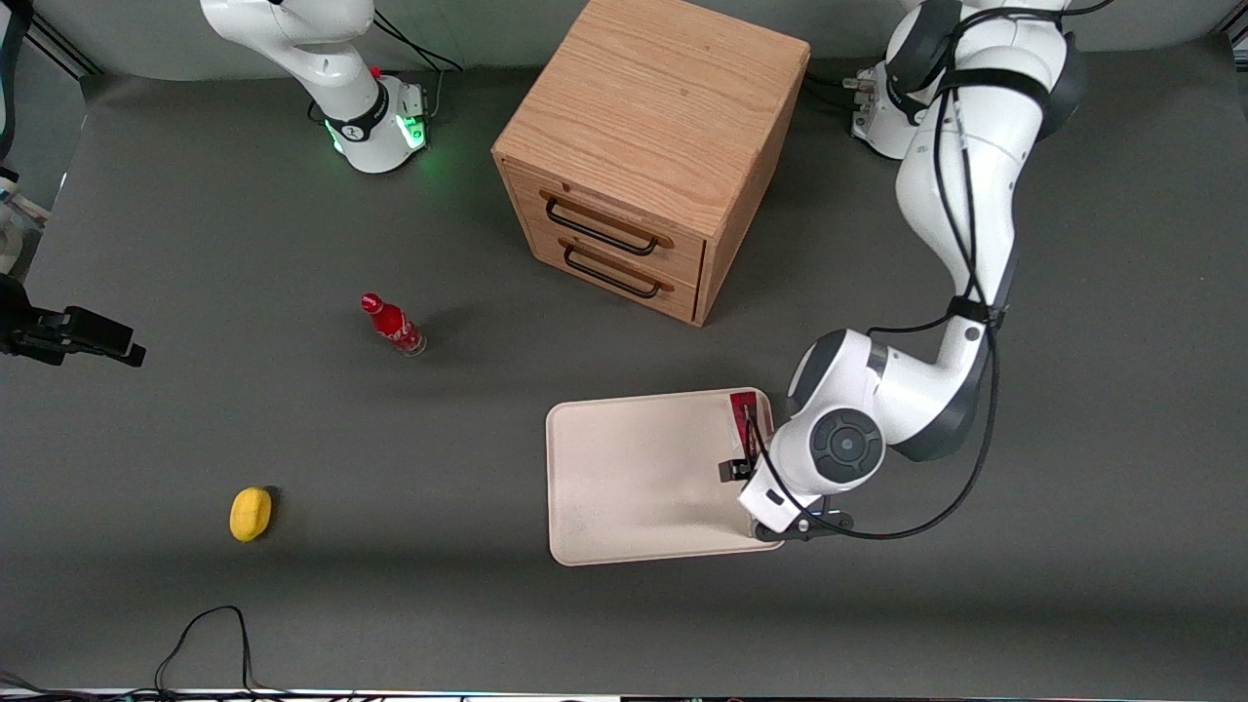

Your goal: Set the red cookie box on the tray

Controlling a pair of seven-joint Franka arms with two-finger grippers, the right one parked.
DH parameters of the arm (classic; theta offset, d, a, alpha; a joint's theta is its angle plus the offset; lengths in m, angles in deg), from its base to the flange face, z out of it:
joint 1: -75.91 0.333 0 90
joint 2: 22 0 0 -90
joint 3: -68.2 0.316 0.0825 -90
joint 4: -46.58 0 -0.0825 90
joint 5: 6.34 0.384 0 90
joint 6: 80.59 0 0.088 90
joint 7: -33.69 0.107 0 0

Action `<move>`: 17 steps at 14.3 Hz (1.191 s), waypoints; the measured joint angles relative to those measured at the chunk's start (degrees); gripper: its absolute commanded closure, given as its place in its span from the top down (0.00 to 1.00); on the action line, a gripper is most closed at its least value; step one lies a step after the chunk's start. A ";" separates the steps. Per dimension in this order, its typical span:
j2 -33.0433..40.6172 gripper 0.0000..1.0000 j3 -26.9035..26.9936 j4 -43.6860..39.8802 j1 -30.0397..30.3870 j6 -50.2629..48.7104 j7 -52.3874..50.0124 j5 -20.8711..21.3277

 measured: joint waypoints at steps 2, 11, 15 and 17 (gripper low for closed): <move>7.05 1.00 -0.01 5.39 2.17 -0.50 1.20 -0.29; 43.68 1.00 0.83 40.98 16.81 -2.76 19.79 -5.32; 51.51 1.00 8.44 44.27 18.19 -8.02 27.64 -5.26; 53.20 1.00 11.86 43.13 17.41 -11.54 28.66 -4.95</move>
